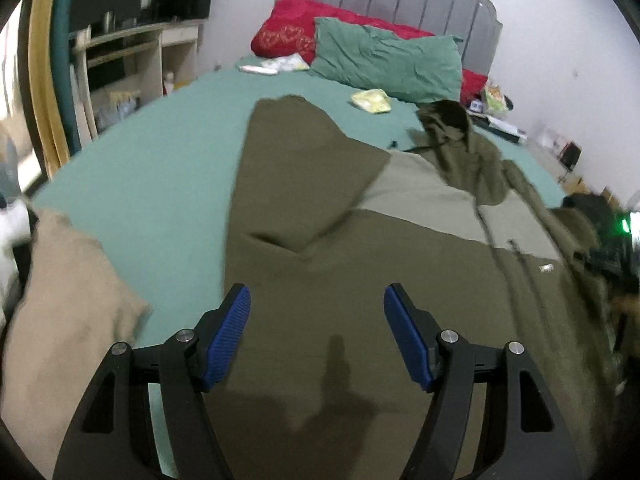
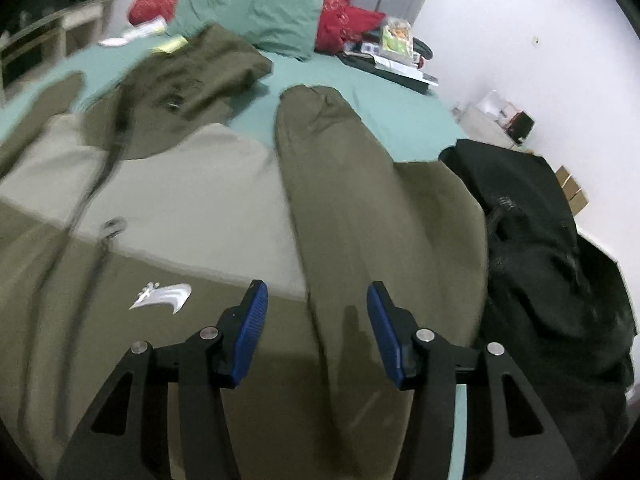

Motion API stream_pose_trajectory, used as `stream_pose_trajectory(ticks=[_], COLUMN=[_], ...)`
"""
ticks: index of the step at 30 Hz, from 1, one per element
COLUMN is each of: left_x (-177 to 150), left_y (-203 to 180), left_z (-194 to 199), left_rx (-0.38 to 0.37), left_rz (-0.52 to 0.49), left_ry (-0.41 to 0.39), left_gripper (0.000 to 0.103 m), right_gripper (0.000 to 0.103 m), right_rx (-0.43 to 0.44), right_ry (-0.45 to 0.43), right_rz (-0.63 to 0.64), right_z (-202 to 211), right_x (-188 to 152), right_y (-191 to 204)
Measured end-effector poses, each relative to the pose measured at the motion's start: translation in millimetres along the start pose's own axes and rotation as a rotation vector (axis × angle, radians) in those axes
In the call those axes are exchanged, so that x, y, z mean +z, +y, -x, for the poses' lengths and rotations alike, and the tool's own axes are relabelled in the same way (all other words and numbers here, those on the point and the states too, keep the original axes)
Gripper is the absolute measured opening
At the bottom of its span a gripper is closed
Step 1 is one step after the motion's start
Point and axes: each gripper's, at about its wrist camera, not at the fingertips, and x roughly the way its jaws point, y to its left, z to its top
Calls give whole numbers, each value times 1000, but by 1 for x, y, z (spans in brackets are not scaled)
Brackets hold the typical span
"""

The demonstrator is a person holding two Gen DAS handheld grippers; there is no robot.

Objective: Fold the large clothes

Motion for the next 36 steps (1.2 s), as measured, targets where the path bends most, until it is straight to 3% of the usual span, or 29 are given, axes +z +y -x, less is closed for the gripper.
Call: stream_pose_trajectory(ticks=[2, 4, 7, 8, 9, 10, 14, 18, 21, 24, 27, 28, 29, 30, 34, 36], left_x=[3, 5, 6, 7, 8, 10, 11, 13, 14, 12, 8, 7, 5, 5, 6, 8], left_y=[8, 23, 35, 35, 35, 33, 26, 19, 10, 7, 8, 10, 12, 12, 22, 28], left_z=[-7, -13, -12, -12, -7, -8, -2, 15, 28, 34, 32, 31, 30, 29, 27, 23], left_rx=[48, 33, 26, 19, 11, 5, -28, -71, -83, -101, -128, -133, -134, -127, -91, -76], left_rz=[-13, 39, 73, 82, 86, 90, 106, 115, 89, 88, 107, 114, 117, 114, 103, 114], left_ry=[-8, 16, 46, 41, 33, 28, 23, -4, -38, -47, -11, -4, 3, 6, 7, 12], left_gripper=[73, 73, 73, 73, 73, 73, 73, 73, 73, 73, 73, 73, 73, 73, 73, 73], right_gripper=[51, 51, 51, 45, 31, 5, 3, 3, 3, 3, 8, 23, 46, 53, 64, 65], right_rx=[-61, -121, -92, -66, -46, -46, -59, 62, 211, 341, 410, 400, 387, 375, 287, 265], right_ry=[33, 75, 88, 98, 95, 86, -51, -118, -90, 13, 153, 180, 175, 157, 61, 18], right_rz=[12, 15, -6, 1, 0, 4, -29, 11, 79, 128, 182, 213, 224, 224, 184, 131], right_z=[-29, -49, -64, -68, -67, -63, -4, 77, 127, 155, 157, 157, 160, 164, 171, 164], right_x=[16, 25, 27, 27, 25, 24, 22, 5, -29, -68, -110, -120, -124, -124, -90, -62], right_y=[3, 2, -7, -7, -8, -9, -18, -13, 8, 31, 51, 61, 62, 64, 66, 68])
